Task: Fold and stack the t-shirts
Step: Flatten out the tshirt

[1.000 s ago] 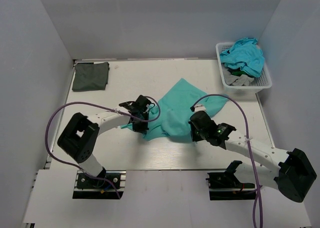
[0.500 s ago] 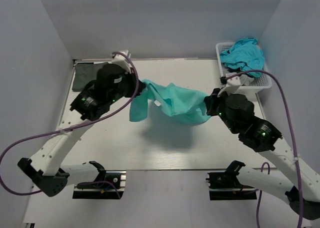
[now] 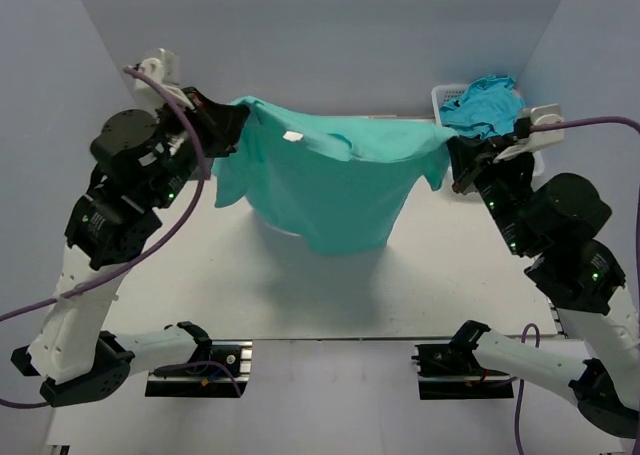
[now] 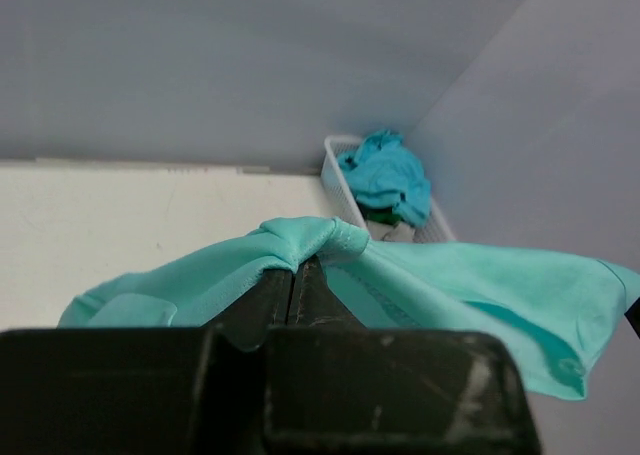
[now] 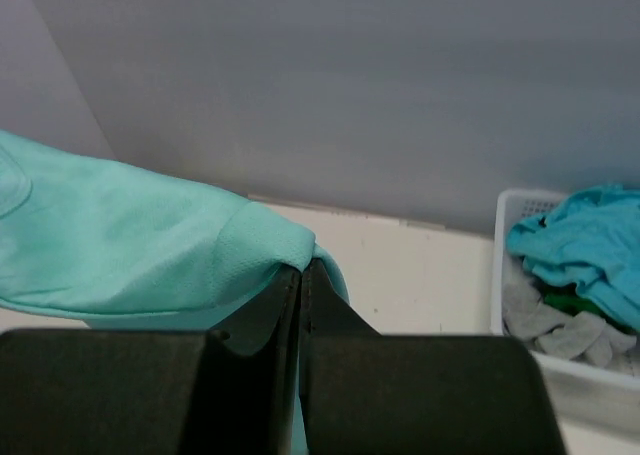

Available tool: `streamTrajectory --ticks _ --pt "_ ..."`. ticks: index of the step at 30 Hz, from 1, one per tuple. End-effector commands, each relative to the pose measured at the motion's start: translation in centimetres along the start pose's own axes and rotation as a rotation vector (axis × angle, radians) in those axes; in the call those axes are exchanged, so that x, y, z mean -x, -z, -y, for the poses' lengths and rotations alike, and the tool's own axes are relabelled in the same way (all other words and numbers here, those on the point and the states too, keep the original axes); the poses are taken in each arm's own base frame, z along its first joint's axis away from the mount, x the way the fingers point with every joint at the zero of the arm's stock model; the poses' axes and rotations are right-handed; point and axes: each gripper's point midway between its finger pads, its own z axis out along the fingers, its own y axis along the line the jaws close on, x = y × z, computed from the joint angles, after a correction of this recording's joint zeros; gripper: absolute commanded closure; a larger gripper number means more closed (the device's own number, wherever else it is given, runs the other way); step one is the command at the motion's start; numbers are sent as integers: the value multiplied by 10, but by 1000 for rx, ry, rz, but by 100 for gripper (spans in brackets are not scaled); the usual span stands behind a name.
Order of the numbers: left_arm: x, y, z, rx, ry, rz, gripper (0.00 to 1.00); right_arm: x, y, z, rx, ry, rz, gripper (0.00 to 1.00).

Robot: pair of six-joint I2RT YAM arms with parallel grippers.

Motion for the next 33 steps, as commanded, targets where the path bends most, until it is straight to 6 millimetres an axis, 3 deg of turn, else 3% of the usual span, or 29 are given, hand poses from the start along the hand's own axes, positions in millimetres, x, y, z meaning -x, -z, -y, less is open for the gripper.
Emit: streamTrajectory --ticks 1,6,9,10,13,17,21,25,26,28,29,31,32,33 --pt "49 32 -1 11 9 143 100 59 11 2 31 28 143 100" --pt "84 75 12 -86 34 249 100 109 39 1 108 15 268 100" --pt "93 98 28 -197 37 274 100 124 53 -16 236 21 308 100" --pt "93 105 42 -275 16 258 100 132 63 -32 342 30 332 100" --pt "104 132 61 -395 2 271 100 149 85 -42 441 27 378 100" --pt "110 161 75 -498 -2 278 100 168 111 -38 483 1 452 100" --pt "119 180 79 -541 38 303 100 173 124 -34 496 -33 474 100" --pt "123 170 64 -438 70 317 100 170 127 -31 486 -31 483 100" --pt "125 169 60 -418 76 326 100 167 118 -27 446 -35 472 100" --pt "115 138 52 -334 77 282 100 158 101 -23 383 -33 445 100" --pt "112 125 45 -281 82 278 100 144 83 -22 334 -27 406 100" --pt "82 80 30 -168 89 190 100 136 60 -11 222 -21 396 100" --pt "65 55 8 -38 98 170 100 105 30 -9 134 -8 329 100" --pt "48 38 -5 34 93 136 100 85 16 0 52 4 276 100"
